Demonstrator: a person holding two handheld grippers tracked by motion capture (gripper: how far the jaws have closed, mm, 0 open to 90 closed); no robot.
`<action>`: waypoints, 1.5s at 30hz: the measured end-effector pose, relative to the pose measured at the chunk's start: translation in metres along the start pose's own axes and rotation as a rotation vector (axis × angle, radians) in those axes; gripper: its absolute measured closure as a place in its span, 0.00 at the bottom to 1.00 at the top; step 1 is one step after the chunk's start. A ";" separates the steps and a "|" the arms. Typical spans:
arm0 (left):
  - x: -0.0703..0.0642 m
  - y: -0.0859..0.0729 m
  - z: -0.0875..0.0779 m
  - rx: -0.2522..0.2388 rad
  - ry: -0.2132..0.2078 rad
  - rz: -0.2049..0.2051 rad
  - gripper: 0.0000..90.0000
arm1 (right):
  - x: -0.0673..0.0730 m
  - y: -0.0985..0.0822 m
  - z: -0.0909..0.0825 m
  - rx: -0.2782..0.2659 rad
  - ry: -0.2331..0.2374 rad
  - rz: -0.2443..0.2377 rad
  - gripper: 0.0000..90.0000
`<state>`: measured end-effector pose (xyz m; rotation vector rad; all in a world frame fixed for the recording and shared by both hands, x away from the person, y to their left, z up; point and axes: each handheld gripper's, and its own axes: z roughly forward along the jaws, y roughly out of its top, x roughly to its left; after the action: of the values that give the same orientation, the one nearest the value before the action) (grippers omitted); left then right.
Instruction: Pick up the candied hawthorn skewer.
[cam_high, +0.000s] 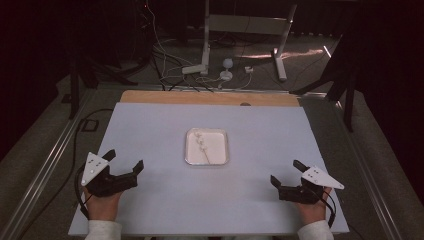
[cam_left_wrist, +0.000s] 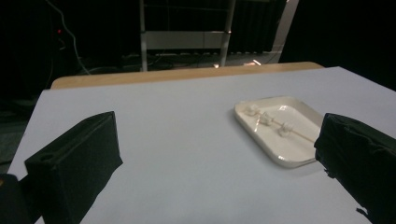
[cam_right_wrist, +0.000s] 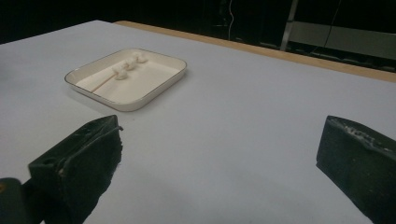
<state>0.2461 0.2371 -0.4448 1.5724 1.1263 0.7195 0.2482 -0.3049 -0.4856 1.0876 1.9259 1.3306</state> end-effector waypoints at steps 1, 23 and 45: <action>-0.002 0.002 0.002 -0.001 -0.006 0.004 0.01 | 0.000 0.000 0.000 0.000 0.000 0.002 0.00; -0.035 0.027 0.072 0.083 -0.038 0.033 0.01 | 0.000 0.000 0.002 0.000 -0.005 0.002 0.00; -0.058 0.015 0.129 0.176 -0.025 0.040 0.01 | 0.002 -0.001 0.005 0.016 0.003 -0.014 0.00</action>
<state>0.3408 0.1331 -0.4633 1.7509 1.1684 0.6387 0.2506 -0.3006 -0.4879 1.0787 1.9464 1.3121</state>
